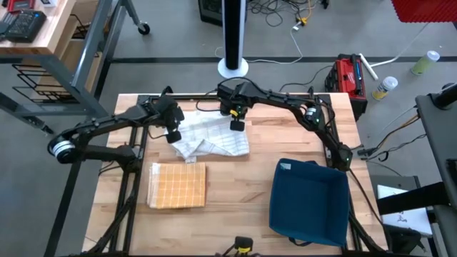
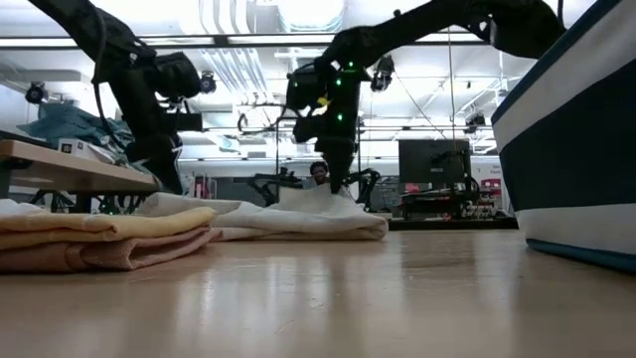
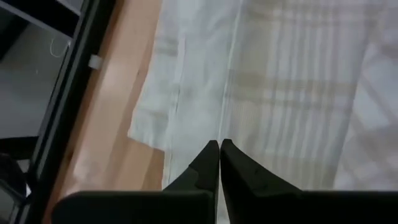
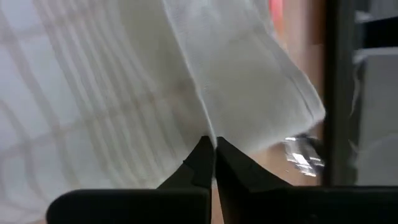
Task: Fold towel
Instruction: Fold the white towel
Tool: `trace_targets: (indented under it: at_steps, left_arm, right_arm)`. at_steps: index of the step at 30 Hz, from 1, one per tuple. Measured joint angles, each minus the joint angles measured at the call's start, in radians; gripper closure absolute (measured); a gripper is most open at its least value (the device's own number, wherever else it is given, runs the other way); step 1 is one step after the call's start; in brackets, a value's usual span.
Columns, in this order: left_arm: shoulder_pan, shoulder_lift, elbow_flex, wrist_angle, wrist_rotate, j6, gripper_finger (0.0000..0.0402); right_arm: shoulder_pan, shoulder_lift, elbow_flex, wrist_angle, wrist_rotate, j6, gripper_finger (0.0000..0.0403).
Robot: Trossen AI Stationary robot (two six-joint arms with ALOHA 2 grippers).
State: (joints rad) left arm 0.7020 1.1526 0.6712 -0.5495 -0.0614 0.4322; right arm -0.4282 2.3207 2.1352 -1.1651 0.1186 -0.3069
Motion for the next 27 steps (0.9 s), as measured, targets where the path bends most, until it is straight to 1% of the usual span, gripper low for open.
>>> trace_targets:
  at_steps: [4,7,9,11,15,19,22,24,25,27]
  left_arm:
    - [0.007,0.035,0.0,0.003,0.001,0.008,0.0377]
    - [0.008,0.084,-0.001,0.024,0.044,0.009,0.0354]
    - [0.008,0.117,-0.001,0.04,0.063,0.011,0.0336]
    - [0.01,0.158,-0.001,0.061,0.065,0.022,0.032]
    - [0.02,0.223,-0.002,0.098,0.071,0.039,0.0292]
    - [0.041,0.28,-0.004,0.141,0.073,0.054,0.0277]
    - [0.055,0.302,0.003,0.146,0.078,0.075,0.0276]
    - [0.055,0.308,0.005,0.145,0.079,0.108,0.029]
    - [0.055,0.302,0.005,0.14,0.079,0.127,0.0306]
    - [0.055,0.289,0.01,0.133,0.079,0.157,0.0357]
  right_arm:
    - [-0.002,-0.007,0.043,-0.015,0.016,0.0,0.0402]
    - [-0.003,-0.006,0.06,-0.019,0.022,0.0,0.0402]
    - [-0.003,-0.008,0.071,-0.016,0.045,0.0,0.0402]
    - [-0.002,-0.009,0.082,-0.022,0.065,-0.001,0.0403]
    - [-0.003,-0.01,0.104,-0.042,0.066,-0.008,0.0403]
    - [-0.003,-0.01,0.119,-0.052,0.067,-0.024,0.0403]
    - [-0.002,-0.01,0.121,-0.055,0.066,-0.031,0.0403]
    - [-0.002,-0.01,0.121,-0.061,0.067,-0.036,0.0403]
    - [-0.002,-0.011,0.121,-0.061,0.067,-0.036,0.0403]
    - [-0.005,-0.017,0.121,-0.061,0.067,-0.041,0.0403]
